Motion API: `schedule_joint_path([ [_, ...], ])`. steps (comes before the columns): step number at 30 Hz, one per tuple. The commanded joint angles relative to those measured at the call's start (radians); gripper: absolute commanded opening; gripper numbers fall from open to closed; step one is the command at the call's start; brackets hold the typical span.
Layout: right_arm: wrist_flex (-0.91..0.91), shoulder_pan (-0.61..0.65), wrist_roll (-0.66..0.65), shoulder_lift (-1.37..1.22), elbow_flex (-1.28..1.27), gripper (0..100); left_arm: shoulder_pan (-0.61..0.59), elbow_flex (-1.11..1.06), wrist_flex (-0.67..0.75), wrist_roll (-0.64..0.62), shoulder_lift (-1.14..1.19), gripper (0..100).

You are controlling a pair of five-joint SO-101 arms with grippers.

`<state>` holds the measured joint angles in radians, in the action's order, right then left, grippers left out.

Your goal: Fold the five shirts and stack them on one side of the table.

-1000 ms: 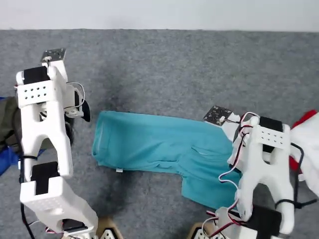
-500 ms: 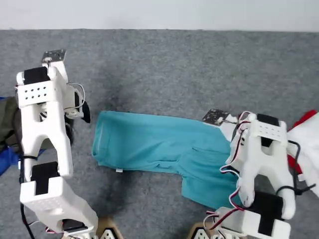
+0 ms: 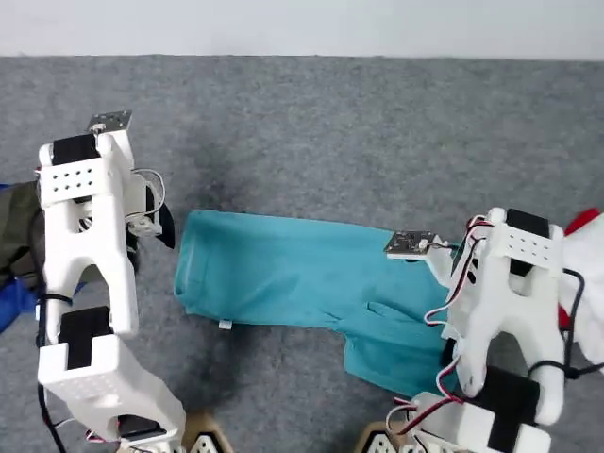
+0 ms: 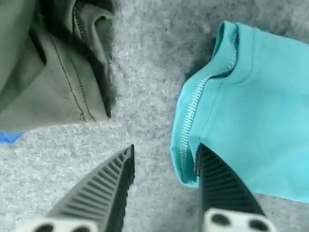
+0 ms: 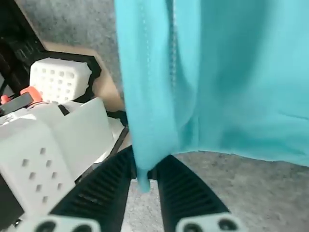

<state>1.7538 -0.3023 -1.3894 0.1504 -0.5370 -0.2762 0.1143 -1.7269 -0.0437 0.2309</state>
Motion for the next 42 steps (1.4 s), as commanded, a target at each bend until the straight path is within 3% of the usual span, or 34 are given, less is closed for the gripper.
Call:
schedule_joint_path([
  [1,0.044,-0.015,0.023,0.056,0.037,18.0,0.005,0.004,-0.031,-0.006,-0.055,19],
  [5,0.048,-0.008,0.021,0.104,0.037,28.8,0.005,0.004,-0.031,-0.005,-0.055,19],
  [13,0.028,0.007,0.028,0.171,0.025,23.4,0.005,0.004,-0.031,-0.005,-0.055,19],
  [17,-0.18,0.004,0.164,0.139,0.071,23.4,0.011,0.007,0.0,-0.005,-0.048,20],
  [20,-0.325,0.013,0.273,0.073,0.097,23.4,0.066,0.007,0.049,-0.005,-0.046,20],
  [27,-0.349,0.048,0.318,-0.179,0.222,23.4,0.253,0.019,0.068,0.072,0.098,24],
  [42,-0.269,0.047,0.339,-0.515,0.552,23.1,0.229,0.673,-0.031,0.04,0.66,16],
])
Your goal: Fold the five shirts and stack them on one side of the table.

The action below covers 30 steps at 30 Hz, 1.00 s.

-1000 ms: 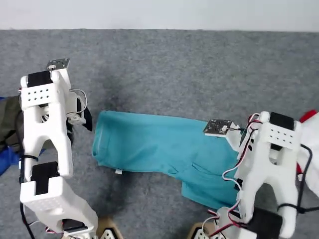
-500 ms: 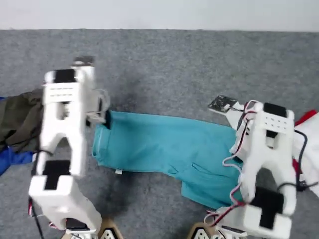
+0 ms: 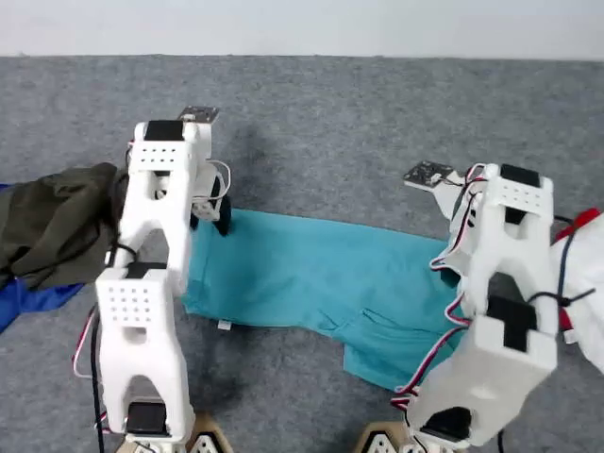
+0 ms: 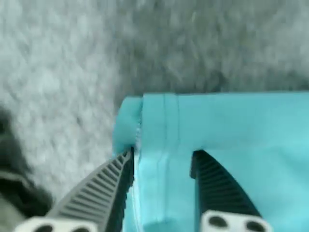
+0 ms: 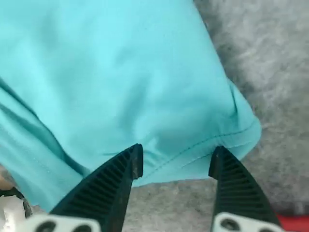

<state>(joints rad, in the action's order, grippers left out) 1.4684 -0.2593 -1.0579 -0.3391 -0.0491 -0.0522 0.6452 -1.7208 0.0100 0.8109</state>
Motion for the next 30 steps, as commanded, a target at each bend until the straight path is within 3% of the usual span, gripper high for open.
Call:
schedule_joint_path([
  [1,0.016,0.004,0.008,-0.042,0.072,23.1,0.005,0.157,-0.037,-0.011,0.101,14],
  [8,0.005,0.008,0.008,-0.154,0.161,21.6,0.005,0.174,-0.037,-0.009,0.133,9],
  [14,0.005,0.005,0.008,-0.269,0.267,0.2,0.015,0.177,-0.037,-0.012,0.129,3],
  [22,0.013,-0.013,0.052,-0.36,0.411,0.9,0.014,0.205,-0.037,-0.014,0.127,1],
  [30,0.007,-0.013,0.124,-0.367,0.62,0.9,0.018,0.455,-0.037,-0.015,0.133,2],
])
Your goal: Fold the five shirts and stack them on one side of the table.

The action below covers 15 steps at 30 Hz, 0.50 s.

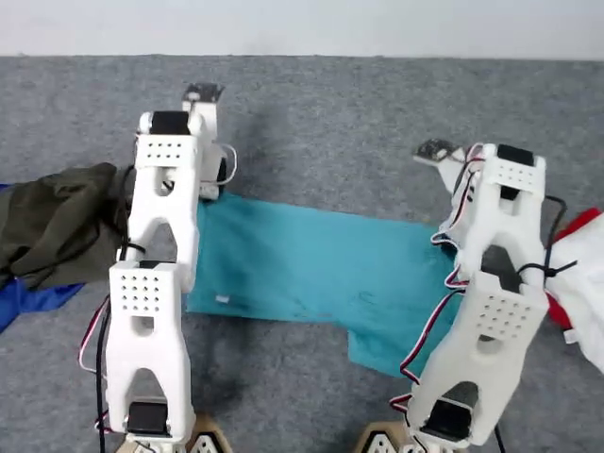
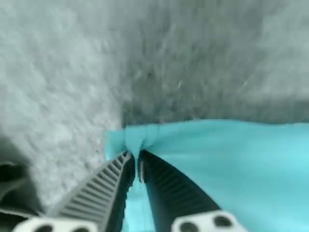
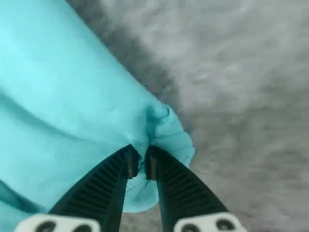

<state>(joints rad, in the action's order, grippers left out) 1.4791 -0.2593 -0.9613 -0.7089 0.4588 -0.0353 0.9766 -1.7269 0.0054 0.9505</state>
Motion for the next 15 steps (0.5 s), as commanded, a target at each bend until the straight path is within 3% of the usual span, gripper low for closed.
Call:
schedule_joint_path([
  [1,-0.004,-0.013,0.038,0.001,0.138,0.9,0.002,0.136,-0.031,-0.011,-0.005,2],
  [10,-0.002,-0.012,0.06,-0.05,0.209,3.9,0.003,0.097,-0.031,-0.011,-0.002,6],
  [15,0.031,-0.028,0.091,-0.062,0.23,29.0,-0.012,0.035,-0.031,-0.068,-0.012,20],
])
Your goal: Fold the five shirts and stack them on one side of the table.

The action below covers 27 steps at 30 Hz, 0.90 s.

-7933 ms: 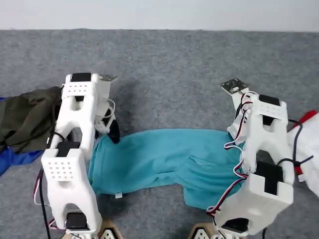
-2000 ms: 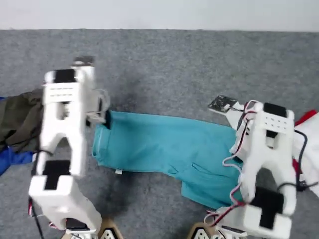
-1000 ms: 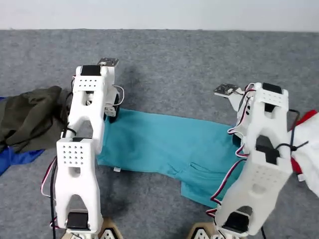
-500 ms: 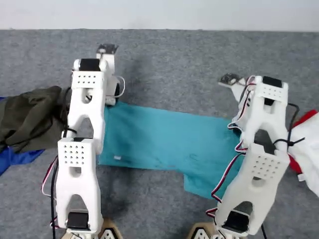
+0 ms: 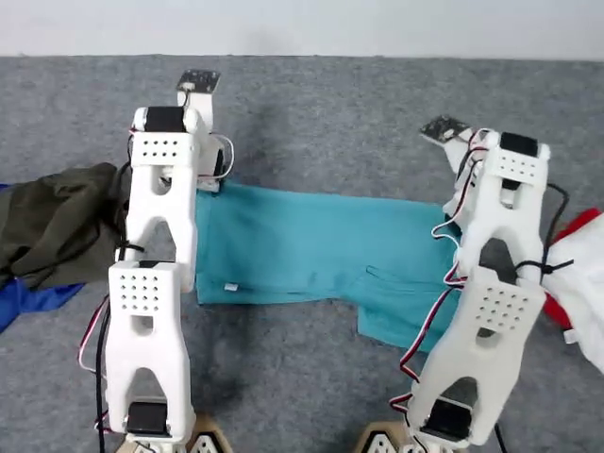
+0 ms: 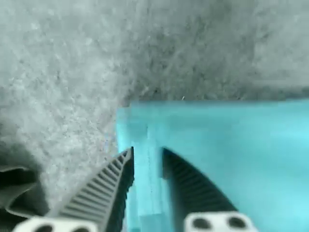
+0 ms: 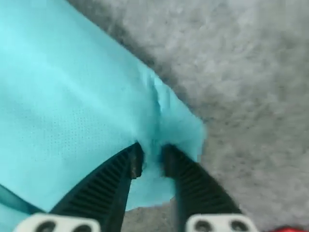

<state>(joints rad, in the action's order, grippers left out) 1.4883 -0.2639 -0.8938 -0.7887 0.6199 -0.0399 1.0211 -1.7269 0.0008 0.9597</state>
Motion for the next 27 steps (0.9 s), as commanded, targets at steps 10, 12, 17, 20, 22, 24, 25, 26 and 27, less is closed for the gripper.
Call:
schedule_joint_path([
  [10,0.315,-0.005,-0.157,0.076,0.227,28.6,-0.114,0.027,-0.032,-0.107,-0.12,26],
  [12,0.312,-0.016,-0.175,0.127,0.192,25.5,-0.138,-0.038,-0.032,-0.107,-0.181,26],
  [17,0.314,-0.004,-0.322,0.309,-0.109,21.5,-0.152,-0.277,-0.032,-0.063,-0.387,26],
  [20,0.312,0.002,-0.377,0.444,-0.344,21.5,-0.15,-0.424,-0.032,-0.055,-0.52,26],
  [22,0.311,0.001,-0.41,0.519,-0.474,21.5,-0.15,-0.515,-0.032,-0.055,-0.597,26],
  [24,0.306,-0.001,-0.445,0.576,-0.578,21.4,-0.152,-0.598,-0.032,-0.055,-0.663,26],
  [25,0.306,-0.001,-0.46,0.59,-0.615,21.4,-0.153,-0.63,-0.031,-0.055,-0.687,26],
  [26,0.298,-0.001,-0.471,0.593,-0.641,21.4,-0.153,-0.661,-0.031,-0.054,-0.712,26],
  [27,0.274,-0.002,-0.473,0.588,-0.658,21.4,-0.152,-0.685,-0.031,-0.054,-0.73,26],
])
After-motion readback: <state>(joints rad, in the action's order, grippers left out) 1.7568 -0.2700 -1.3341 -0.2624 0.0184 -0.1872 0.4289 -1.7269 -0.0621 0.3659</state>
